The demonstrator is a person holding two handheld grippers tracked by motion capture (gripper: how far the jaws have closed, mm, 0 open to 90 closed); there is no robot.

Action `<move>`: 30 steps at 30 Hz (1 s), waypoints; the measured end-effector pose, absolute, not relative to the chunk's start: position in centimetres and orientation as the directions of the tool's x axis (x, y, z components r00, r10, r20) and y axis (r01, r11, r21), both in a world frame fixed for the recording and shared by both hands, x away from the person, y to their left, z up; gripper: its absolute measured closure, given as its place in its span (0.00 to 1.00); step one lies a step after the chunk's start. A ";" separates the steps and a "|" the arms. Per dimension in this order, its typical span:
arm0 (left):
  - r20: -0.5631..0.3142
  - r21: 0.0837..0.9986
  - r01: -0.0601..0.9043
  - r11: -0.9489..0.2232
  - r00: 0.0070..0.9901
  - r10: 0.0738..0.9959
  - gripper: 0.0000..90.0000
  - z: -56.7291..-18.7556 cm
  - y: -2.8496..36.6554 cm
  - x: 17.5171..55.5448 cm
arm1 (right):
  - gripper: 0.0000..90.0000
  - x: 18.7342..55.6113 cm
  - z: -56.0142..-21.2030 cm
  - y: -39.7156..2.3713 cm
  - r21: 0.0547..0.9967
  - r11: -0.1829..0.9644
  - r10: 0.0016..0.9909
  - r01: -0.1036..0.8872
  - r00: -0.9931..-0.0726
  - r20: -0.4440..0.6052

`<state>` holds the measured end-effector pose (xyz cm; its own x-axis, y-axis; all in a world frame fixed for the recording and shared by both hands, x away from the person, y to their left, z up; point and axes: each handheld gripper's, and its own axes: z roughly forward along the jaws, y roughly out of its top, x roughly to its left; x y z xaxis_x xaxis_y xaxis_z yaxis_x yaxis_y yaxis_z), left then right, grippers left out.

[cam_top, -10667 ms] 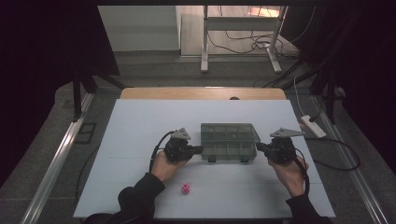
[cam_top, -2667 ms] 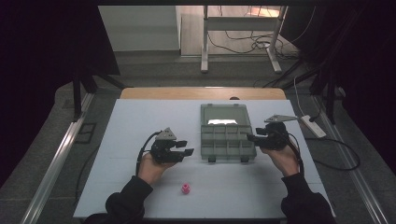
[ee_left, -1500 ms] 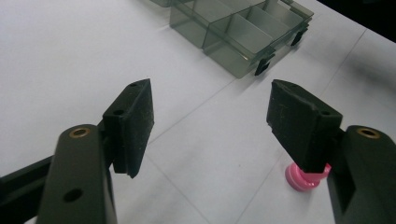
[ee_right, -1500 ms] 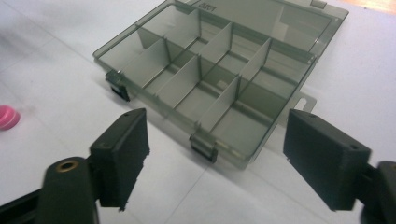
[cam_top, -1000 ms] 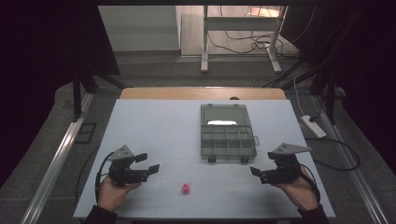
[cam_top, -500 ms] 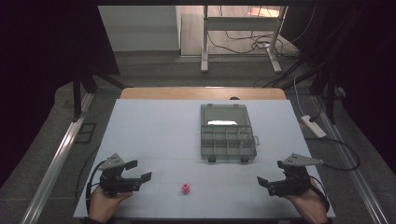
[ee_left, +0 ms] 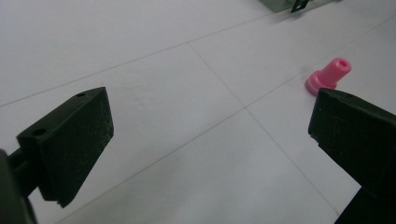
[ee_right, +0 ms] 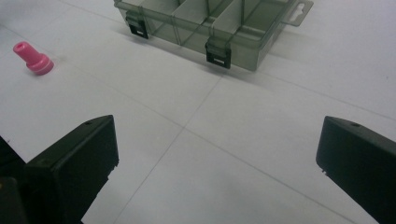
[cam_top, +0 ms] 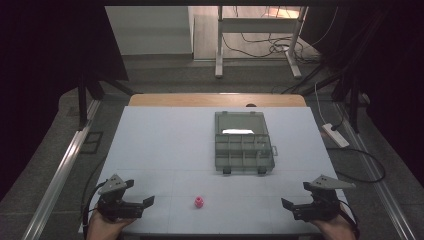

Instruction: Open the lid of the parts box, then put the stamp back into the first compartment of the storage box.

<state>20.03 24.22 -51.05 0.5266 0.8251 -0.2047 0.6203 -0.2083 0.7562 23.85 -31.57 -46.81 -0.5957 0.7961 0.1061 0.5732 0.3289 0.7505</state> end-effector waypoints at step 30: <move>-0.166 0.781 0.590 -0.205 0.512 0.842 0.00 -51.6 25.0 18.9 | 0.00 23.0 -47.5 -31.5 0.740 0.336 0.806 0.583 -0.584 0.095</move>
<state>18.86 24.98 -51.61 0.5125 0.8425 -0.1661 0.5902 -0.2051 0.7808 23.00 -31.53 -47.54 -0.5845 0.8059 0.0949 0.5829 0.3356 0.7400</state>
